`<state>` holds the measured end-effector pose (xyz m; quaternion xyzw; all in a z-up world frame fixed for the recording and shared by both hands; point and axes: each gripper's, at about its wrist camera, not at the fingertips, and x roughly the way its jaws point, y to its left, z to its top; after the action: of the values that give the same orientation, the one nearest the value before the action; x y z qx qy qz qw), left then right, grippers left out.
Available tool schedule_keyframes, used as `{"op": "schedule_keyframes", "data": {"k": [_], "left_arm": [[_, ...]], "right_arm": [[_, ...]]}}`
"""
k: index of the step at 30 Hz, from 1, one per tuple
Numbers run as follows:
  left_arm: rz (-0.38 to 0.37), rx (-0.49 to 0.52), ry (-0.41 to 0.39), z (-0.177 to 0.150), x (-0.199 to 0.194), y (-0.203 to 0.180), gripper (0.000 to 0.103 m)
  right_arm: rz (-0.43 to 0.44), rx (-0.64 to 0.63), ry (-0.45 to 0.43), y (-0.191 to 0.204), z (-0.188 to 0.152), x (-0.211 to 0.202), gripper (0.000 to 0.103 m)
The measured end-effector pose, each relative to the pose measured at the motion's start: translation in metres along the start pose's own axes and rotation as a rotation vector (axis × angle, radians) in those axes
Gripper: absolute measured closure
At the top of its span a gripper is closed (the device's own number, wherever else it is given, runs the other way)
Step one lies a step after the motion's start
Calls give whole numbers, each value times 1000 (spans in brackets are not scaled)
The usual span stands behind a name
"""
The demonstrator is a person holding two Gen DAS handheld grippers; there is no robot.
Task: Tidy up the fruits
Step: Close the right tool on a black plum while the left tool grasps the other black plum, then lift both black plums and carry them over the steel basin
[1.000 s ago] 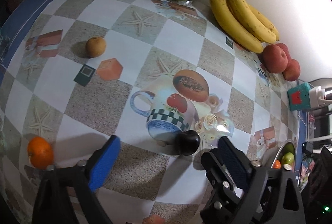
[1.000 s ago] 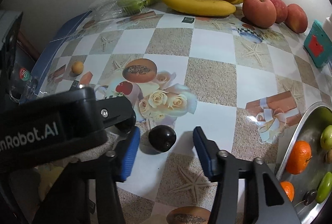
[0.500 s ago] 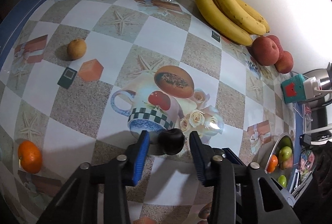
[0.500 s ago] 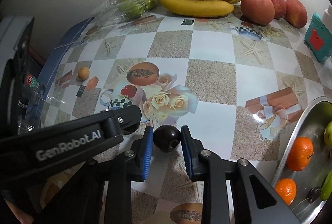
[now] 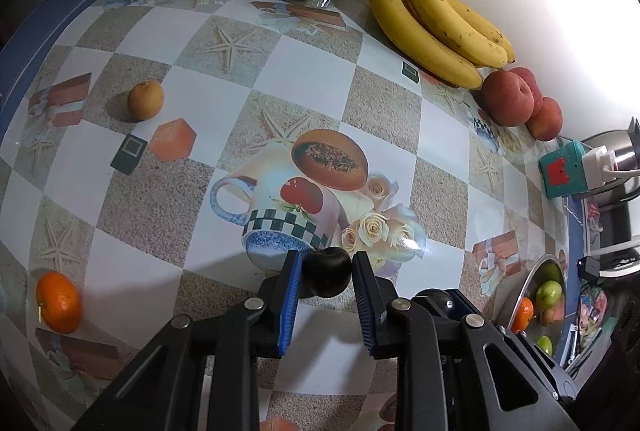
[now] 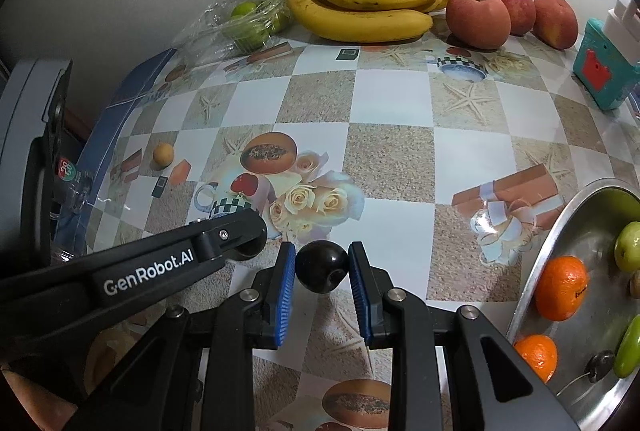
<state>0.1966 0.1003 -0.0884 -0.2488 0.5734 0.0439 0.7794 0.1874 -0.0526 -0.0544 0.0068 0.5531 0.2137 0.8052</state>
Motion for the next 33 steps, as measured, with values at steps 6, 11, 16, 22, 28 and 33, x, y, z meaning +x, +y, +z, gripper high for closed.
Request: {"op": "schedule_keyframes", "data": {"k": [6, 11, 16, 22, 28, 33], "left_arm": [[-19, -10, 2, -1, -5, 3, 75], [-19, 1, -12, -3, -14, -1, 75], [-7, 35, -28, -8, -26, -12, 75], [-16, 47, -42, -17, -39, -18, 75], [-18, 57, -78, -28, -58, -22, 75], [-12, 79, -86, -36, -64, -28, 75]], "right_arm": [[6, 13, -4, -2, 0, -2, 75], [13, 24, -15, -4, 0, -7, 75], [13, 43, -20, -7, -4, -17, 75], [4, 80, -24, -14, -13, -32, 75], [2, 104, -44, -20, -26, -53, 75], [8, 136, -56, -28, -40, -68, 75]]}}
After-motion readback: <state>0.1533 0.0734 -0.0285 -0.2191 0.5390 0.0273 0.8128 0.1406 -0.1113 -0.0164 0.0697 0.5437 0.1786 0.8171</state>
